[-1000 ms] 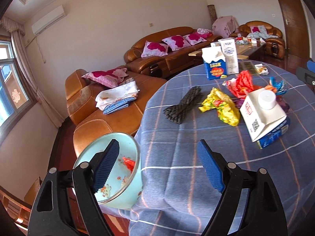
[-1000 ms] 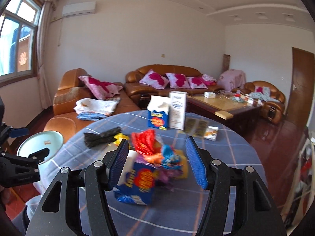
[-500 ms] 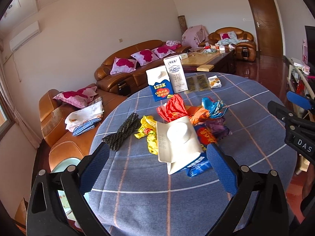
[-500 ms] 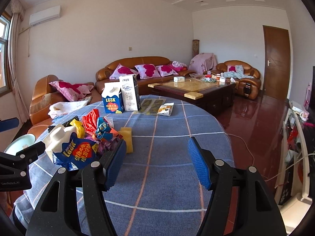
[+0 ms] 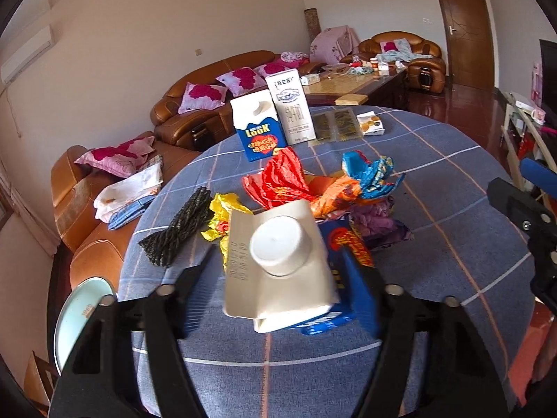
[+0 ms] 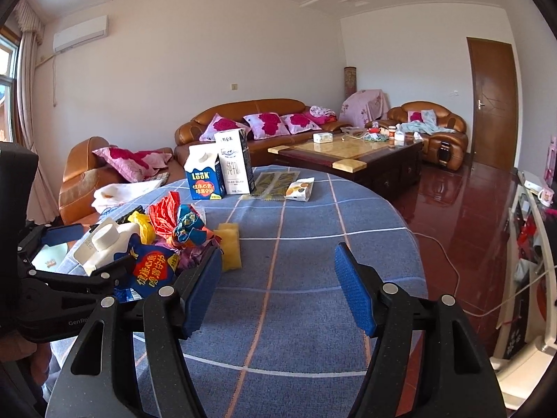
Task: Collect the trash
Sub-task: 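Grasp the white capped plastic tray with left tool while right tool reaches toward the pile, then grasp red plastic bag and blue wrapper with right tool while left tool holds the tray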
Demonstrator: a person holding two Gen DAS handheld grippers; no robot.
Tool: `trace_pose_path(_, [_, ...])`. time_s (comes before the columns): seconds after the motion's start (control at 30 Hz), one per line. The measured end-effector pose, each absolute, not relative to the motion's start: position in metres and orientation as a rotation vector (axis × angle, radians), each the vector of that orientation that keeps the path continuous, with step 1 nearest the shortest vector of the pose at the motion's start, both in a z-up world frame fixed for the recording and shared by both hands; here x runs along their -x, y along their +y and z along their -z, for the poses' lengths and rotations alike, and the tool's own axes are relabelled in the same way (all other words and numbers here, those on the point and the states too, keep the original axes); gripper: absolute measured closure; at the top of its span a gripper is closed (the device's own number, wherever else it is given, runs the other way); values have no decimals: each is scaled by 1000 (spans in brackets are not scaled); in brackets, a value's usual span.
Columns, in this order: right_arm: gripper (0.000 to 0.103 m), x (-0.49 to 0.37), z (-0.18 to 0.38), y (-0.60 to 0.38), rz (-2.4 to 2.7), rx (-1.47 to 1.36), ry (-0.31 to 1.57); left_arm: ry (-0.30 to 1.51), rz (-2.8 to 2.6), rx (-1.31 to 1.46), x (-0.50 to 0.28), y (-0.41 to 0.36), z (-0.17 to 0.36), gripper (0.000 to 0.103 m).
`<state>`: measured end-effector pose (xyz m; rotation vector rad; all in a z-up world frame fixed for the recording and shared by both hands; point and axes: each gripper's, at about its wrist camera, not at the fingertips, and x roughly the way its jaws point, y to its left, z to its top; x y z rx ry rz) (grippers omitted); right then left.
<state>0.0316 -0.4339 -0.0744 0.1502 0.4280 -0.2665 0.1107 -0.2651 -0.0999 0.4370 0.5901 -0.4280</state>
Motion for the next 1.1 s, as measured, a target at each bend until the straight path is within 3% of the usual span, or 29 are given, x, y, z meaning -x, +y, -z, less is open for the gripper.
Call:
trace_pose_path(0.57, [37, -84, 49, -410, 118, -80, 441, 478, 378, -374, -102, -213, 53, 46])
trace_pose_path(0.83, [38, -141, 67, -392, 28, 5, 620, 494, 309, -343, -117, -183, 52, 46])
trace_pose_path(0.87, [41, -143, 70, -391, 17, 5, 643, 497, 306, -340, -118, -181, 52, 46])
trace_pose_path(0.93, [67, -146, 76, -389, -9, 8, 680, 502, 302, -333, -120, -177, 52, 46])
trace_pose_path(1.1, [78, -134, 73, -379, -74, 21, 670, 503, 291, -315, -121, -168, 51, 46])
